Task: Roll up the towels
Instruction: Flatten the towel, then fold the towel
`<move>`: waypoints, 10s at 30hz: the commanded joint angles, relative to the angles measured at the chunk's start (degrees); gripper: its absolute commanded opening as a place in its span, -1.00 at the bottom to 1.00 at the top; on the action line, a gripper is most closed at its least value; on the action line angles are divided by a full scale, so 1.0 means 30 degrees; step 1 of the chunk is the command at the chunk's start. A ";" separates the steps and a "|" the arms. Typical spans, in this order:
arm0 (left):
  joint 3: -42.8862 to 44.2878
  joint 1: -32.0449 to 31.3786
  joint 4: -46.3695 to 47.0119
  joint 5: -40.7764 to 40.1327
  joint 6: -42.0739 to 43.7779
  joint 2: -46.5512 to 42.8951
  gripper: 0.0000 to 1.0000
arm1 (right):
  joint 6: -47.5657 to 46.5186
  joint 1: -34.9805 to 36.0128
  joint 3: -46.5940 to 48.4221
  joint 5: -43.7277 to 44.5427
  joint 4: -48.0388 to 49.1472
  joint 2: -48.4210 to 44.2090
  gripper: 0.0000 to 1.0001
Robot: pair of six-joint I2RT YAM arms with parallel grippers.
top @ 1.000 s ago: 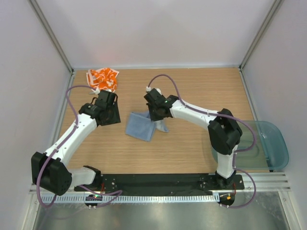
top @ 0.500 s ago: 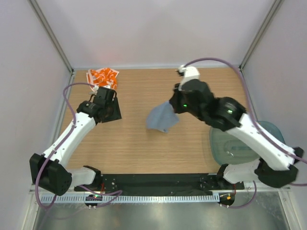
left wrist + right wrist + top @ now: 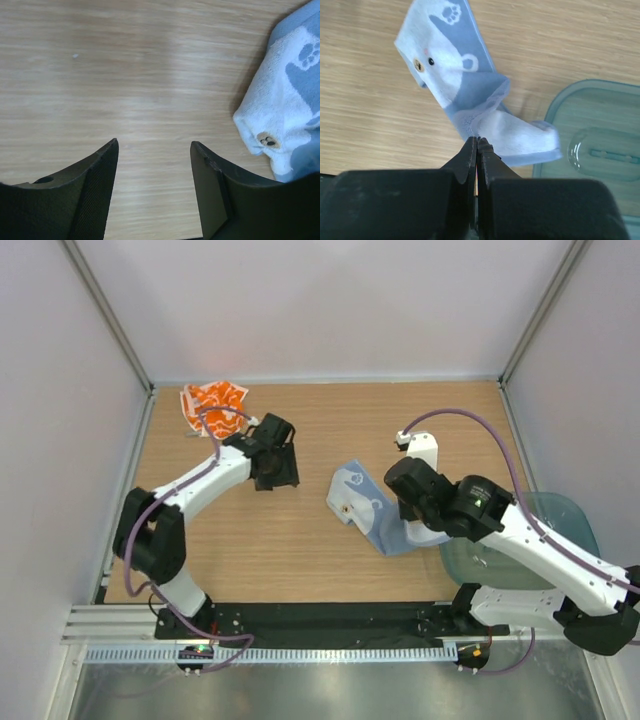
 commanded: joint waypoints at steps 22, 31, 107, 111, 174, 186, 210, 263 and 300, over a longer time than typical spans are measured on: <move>1.3926 -0.2507 0.3739 0.5127 0.1582 1.5089 0.43 | 0.1153 0.0019 -0.1939 0.0098 0.0982 -0.0934 -0.98; 1.3314 -0.3329 0.3446 0.3839 0.1993 1.5501 0.11 | 0.1153 0.0018 -0.1997 0.0362 0.0835 -0.1079 -0.98; 0.6603 -0.1220 0.1043 -0.1877 0.2668 0.9170 0.46 | -0.1541 -0.0010 -0.3316 0.1153 0.3647 -0.1959 -0.98; 0.6574 -0.1191 0.1220 -0.1553 0.2550 0.9671 0.22 | -0.1747 -0.0069 -0.3199 0.1241 0.3648 -0.1813 -0.98; 0.6890 0.5780 -0.0625 0.0468 0.2169 0.7966 -0.99 | -0.3593 -1.0673 0.4323 -0.6171 1.2174 1.6054 -0.98; 1.2048 0.6514 -0.1502 -0.1026 0.3048 1.2539 -0.88 | -0.3887 -1.2812 0.7725 -0.5819 1.0887 2.0159 -0.98; -0.3232 0.6192 -0.1334 -0.0823 -0.0818 -0.2656 0.57 | -0.2803 -1.2843 0.2581 -0.6608 0.8333 1.0382 0.68; -0.9043 0.6425 0.3279 -0.2019 -0.3192 -0.5293 -0.99 | -0.0168 -1.0442 -0.6446 -0.8546 0.8804 0.4573 0.39; -1.0038 0.6895 0.1484 -0.2959 -0.3104 -0.7702 -1.00 | 0.2559 -0.8829 -0.9351 -0.7752 1.2319 0.8353 -0.37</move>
